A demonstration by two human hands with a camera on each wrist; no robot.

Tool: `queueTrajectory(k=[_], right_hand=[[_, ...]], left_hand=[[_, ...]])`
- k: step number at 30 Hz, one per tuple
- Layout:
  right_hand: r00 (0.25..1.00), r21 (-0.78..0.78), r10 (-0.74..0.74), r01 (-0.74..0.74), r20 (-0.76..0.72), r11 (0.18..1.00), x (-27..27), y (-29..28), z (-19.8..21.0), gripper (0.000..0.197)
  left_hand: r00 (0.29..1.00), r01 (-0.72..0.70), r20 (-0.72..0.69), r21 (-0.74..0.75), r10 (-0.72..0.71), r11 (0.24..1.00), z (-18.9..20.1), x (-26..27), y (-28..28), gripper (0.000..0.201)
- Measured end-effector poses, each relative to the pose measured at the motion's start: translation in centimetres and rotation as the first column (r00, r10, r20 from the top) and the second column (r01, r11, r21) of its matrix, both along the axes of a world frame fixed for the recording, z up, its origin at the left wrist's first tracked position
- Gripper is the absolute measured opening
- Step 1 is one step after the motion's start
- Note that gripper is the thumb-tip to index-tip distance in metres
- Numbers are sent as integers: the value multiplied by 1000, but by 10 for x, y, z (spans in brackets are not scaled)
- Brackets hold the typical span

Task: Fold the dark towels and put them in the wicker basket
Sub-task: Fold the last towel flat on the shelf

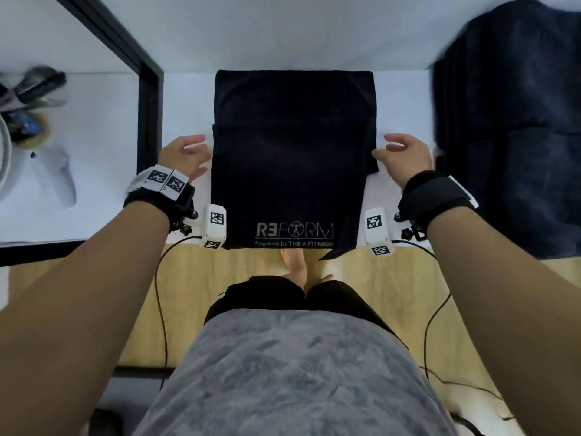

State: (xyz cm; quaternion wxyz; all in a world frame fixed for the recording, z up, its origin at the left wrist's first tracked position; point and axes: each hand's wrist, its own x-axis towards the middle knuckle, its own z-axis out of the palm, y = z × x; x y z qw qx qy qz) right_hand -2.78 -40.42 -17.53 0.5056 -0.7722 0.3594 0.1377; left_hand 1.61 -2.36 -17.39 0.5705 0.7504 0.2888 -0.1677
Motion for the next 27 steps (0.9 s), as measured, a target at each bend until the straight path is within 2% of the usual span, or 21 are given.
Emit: queueTrajectory(k=[3,5,8,10,13,15,17,19,22,27], right_hand=[[998,-125,40,-46,-52,991,-32,5,-4,25],[991,-143,81,-96,-106,985,-59,14,-6,22],[955,-134,227,-254,-192,958,-103,33,-14,43],[893,-148,367,-413,-262,899,-130,46,-23,56],[806,-179,481,-559,-343,809,-154,58,-38,64],[794,-179,486,-572,-364,801,-162,66,-48,63],[799,-174,475,-561,-368,809,-165,73,-57,59],[817,-177,448,-533,-364,827,-165,78,-67,49],[842,-214,415,-501,-345,839,-164,81,-74,37],[856,-225,373,-466,-358,856,-165,81,-72,53]], left_hand=[[999,3,-53,146,5,989,-10,-17,6,26],[997,-10,-75,197,25,980,-14,-39,6,25],[992,-5,-116,326,45,945,-19,-84,7,15],[990,65,-143,406,-7,911,-25,-118,6,10],[968,224,-209,467,-139,856,-37,-161,4,21],[953,270,-258,483,-160,833,-47,-181,3,23],[948,267,-282,463,-145,845,-55,-191,5,23],[951,231,-291,440,-106,868,-60,-193,8,26],[974,135,-225,423,-40,896,-67,-187,12,30],[980,89,-197,418,-6,904,-76,-182,15,34]])
